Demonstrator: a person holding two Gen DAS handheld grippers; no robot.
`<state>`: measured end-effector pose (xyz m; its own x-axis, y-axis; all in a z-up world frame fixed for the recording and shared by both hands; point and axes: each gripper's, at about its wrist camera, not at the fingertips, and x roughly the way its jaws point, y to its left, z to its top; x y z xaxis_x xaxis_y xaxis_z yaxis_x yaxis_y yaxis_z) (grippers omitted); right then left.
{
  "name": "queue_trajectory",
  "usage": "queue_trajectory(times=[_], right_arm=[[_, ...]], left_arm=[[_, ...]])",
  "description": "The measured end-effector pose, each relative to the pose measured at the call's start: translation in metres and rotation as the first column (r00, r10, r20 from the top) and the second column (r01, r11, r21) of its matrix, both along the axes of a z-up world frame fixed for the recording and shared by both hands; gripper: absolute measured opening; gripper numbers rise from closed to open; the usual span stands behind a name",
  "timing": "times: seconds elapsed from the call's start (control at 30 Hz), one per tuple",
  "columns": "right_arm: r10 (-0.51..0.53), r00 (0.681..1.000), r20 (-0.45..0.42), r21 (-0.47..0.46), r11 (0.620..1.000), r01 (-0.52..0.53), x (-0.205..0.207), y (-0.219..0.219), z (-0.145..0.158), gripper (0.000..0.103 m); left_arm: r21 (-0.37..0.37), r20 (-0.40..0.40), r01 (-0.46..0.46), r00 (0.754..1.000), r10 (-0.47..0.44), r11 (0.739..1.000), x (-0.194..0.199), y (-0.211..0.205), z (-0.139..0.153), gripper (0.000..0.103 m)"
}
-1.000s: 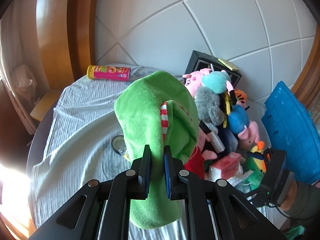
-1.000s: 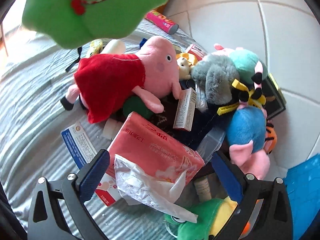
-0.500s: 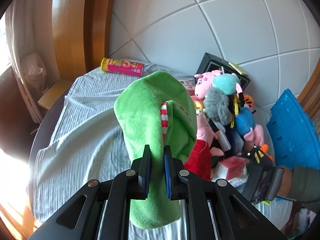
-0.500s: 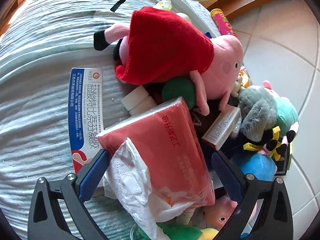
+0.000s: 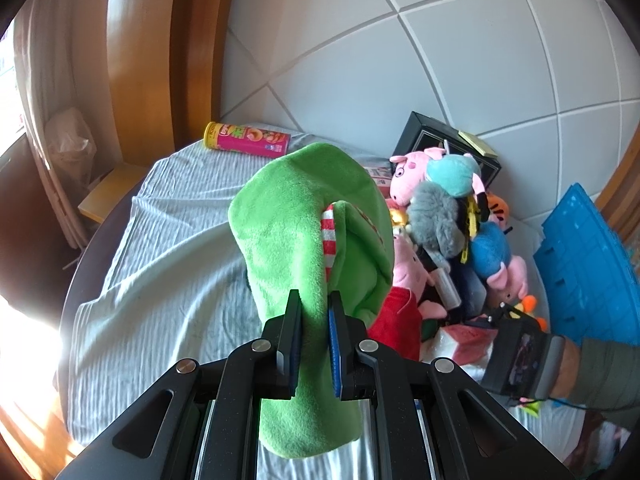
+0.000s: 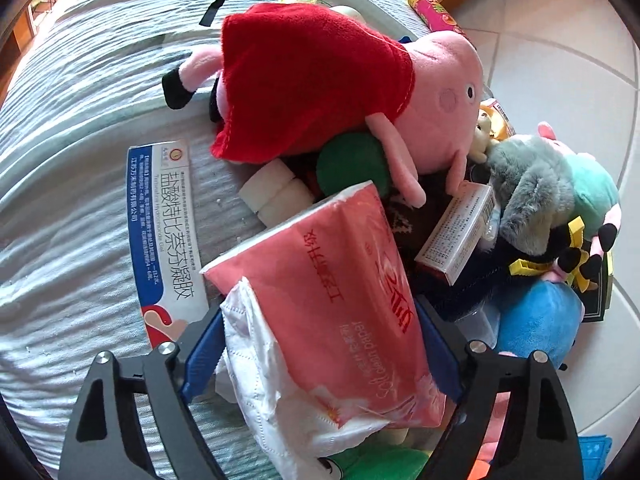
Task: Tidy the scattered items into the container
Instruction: 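Grasp the pink tissue pack with the right gripper while the left holds the frog pouch, then carry the frog pouch and pink tissue pack over the blue crate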
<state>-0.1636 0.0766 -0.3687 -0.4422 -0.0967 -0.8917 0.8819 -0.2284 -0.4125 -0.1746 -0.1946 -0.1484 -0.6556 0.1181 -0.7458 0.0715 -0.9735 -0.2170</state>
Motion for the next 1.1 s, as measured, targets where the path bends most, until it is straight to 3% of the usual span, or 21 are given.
queue_trajectory(times=[0.27, 0.73, 0.97, 1.1], right_arm=[[-0.092, 0.996, 0.015, -0.059, 0.994, 0.093, -0.001, 0.014, 0.017, 0.067], [-0.218, 0.976, -0.007, -0.152, 0.965, 0.215, 0.020, 0.008, 0.071, 0.064], [-0.315, 0.949, 0.006, -0.196, 0.930, 0.310, 0.048, 0.015, 0.100, 0.064], [-0.388, 0.921, 0.027, -0.245, 0.891, 0.382, 0.057, 0.021, 0.126, 0.064]], left_arm=[[0.001, -0.005, 0.001, 1.000, -0.001, 1.000, -0.001, 0.005, 0.002, 0.011], [0.021, -0.035, 0.017, 0.999, -0.016, 1.000, 0.004, 0.018, 0.012, 0.011], [0.028, -0.067, 0.047, 0.997, -0.045, 0.998, 0.010, 0.037, 0.024, 0.011], [0.030, -0.092, 0.065, 0.994, -0.062, 0.997, 0.017, 0.048, 0.033, 0.011]])
